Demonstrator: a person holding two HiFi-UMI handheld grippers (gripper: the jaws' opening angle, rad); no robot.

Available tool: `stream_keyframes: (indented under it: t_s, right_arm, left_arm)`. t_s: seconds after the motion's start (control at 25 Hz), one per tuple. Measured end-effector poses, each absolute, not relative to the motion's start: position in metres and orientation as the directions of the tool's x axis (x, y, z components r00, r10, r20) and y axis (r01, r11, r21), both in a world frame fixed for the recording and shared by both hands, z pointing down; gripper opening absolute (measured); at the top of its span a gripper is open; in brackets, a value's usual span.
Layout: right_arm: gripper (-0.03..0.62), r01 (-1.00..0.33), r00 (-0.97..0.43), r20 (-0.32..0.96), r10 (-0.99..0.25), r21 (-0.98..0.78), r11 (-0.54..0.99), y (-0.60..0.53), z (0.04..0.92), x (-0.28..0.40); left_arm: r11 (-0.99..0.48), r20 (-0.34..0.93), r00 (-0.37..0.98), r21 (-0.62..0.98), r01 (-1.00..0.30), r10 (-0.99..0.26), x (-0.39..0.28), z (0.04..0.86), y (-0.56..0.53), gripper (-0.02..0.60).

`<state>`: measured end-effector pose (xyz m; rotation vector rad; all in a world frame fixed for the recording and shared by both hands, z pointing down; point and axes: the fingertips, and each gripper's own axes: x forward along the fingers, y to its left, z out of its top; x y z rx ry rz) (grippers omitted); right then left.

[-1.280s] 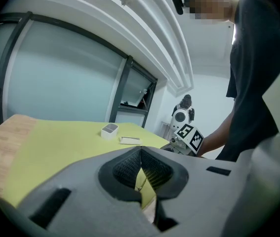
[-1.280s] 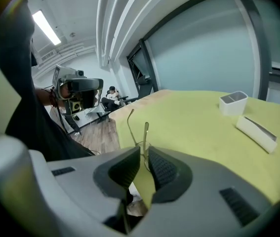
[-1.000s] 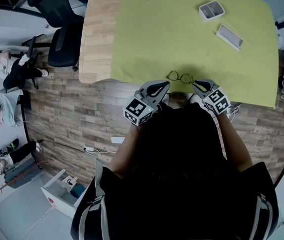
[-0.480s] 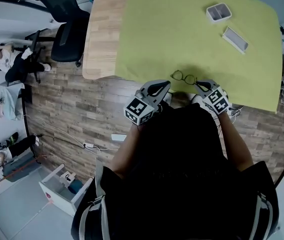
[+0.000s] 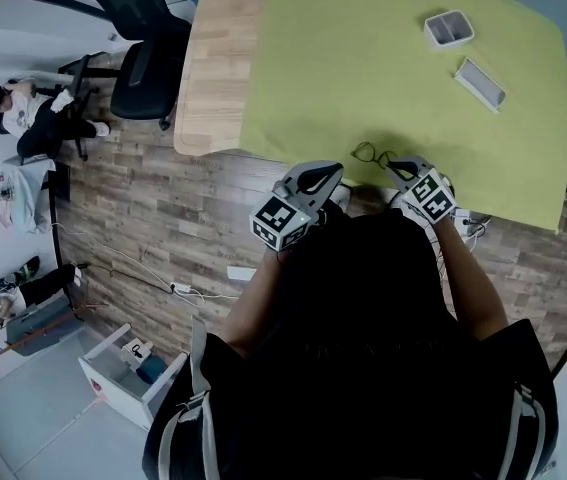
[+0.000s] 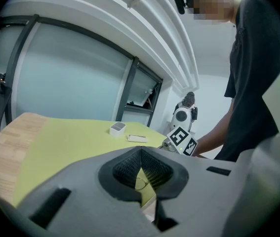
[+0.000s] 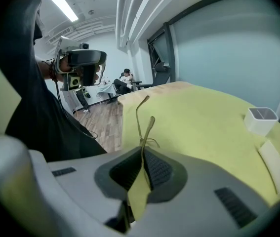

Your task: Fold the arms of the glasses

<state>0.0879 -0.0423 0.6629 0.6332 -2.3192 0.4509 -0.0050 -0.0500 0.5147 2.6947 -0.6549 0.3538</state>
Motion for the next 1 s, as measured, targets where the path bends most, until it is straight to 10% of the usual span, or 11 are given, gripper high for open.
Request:
stream_keyframes:
  t_s: [1.0]
  right_arm:
    - [0.034, -0.48, -0.642, 0.743, -0.187, -0.2, 0.855, -0.061, 0.702, 0.038]
  left_arm:
    - [-0.798, 0.352, 0.834, 0.287, -0.529, -0.426, -0.044, 0.519, -0.058, 0.018]
